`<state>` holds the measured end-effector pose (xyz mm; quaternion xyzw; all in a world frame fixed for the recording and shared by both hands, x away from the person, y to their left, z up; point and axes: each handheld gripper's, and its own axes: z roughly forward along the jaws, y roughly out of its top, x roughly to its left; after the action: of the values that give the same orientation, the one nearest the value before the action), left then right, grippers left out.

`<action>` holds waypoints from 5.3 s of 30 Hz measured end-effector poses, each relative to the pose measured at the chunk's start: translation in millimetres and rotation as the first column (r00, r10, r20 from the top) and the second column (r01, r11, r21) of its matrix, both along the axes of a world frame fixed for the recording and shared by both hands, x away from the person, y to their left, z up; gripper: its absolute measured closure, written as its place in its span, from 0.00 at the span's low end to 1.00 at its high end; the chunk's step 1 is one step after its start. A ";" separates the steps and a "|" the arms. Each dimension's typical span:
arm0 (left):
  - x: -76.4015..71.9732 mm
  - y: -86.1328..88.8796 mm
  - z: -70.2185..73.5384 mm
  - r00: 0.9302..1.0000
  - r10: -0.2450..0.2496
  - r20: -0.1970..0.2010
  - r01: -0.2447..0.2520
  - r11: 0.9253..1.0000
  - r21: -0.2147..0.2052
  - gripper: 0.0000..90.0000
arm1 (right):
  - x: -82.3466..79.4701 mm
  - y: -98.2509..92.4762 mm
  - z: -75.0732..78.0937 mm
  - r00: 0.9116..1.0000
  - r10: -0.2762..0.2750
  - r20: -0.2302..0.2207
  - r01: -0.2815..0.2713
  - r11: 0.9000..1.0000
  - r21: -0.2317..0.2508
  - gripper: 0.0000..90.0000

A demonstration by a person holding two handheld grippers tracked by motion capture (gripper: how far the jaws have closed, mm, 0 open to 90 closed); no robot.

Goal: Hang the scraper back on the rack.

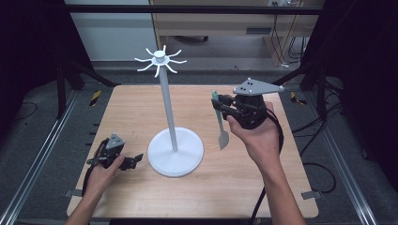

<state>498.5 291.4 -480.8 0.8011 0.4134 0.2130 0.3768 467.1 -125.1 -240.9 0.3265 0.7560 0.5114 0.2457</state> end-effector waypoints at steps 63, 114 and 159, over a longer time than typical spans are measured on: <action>0.1 -4.3 -1.5 1.000 -0.015 -0.013 0.015 1.000 0.005 0.04 | -11.1 69.8 65.4 0.990 0.117 0.075 -0.120 0.992 0.035 0.83; 0.2 -4.8 -1.5 1.000 -0.021 -0.012 0.021 1.000 0.012 0.04 | 0.8 85.7 60.3 0.992 0.106 0.064 -0.108 0.994 0.034 0.82; 0.4 -5.3 -2.8 1.000 -0.017 -0.013 0.018 1.000 0.021 0.04 | -0.1 36.8 38.5 0.999 -0.039 0.000 0.039 0.999 -0.037 0.72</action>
<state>498.9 286.1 -483.6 0.8099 0.4064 0.2091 0.3676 467.0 -88.4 -202.4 0.3370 0.7588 0.4922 0.2614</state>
